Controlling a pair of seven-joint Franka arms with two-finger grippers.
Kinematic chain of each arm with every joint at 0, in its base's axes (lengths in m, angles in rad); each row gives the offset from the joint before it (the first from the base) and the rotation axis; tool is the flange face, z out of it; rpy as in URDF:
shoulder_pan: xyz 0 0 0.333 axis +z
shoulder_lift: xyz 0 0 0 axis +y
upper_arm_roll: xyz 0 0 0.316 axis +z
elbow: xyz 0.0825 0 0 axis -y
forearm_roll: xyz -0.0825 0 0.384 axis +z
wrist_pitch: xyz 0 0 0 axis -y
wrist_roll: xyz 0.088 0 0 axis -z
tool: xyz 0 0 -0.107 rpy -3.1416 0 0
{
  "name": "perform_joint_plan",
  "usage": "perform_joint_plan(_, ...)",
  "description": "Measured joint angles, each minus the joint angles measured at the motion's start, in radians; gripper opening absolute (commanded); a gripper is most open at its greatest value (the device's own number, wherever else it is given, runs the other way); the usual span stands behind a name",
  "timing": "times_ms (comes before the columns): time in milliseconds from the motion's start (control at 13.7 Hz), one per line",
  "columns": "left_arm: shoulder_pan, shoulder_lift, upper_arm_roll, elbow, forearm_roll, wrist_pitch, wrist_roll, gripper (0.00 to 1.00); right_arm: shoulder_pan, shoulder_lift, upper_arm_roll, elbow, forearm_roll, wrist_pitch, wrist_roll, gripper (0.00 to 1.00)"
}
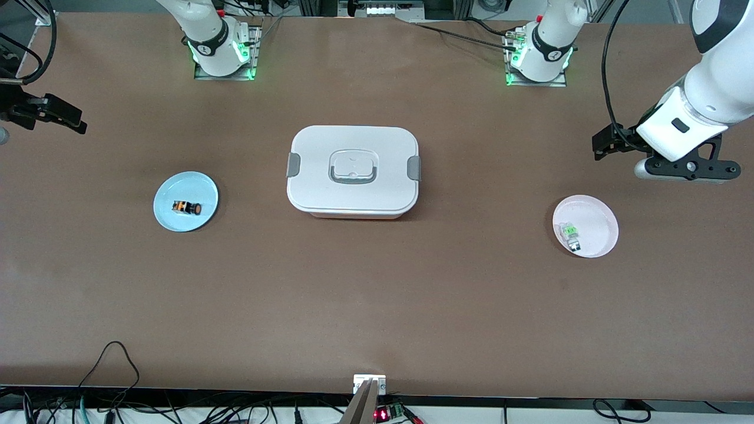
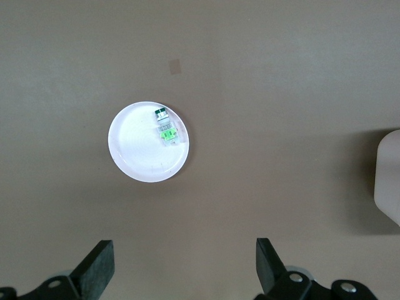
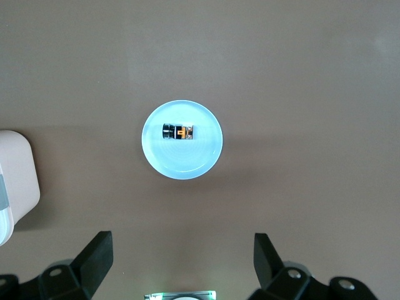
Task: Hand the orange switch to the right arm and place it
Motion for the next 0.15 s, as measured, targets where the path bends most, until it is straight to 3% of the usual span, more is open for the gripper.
perform_joint_plan(146, 0.0, 0.0, 0.0, 0.0, 0.0, -0.003, 0.0, 1.0, 0.0, 0.0, 0.0, 0.0, 0.0, 0.0, 0.0, 1.0)
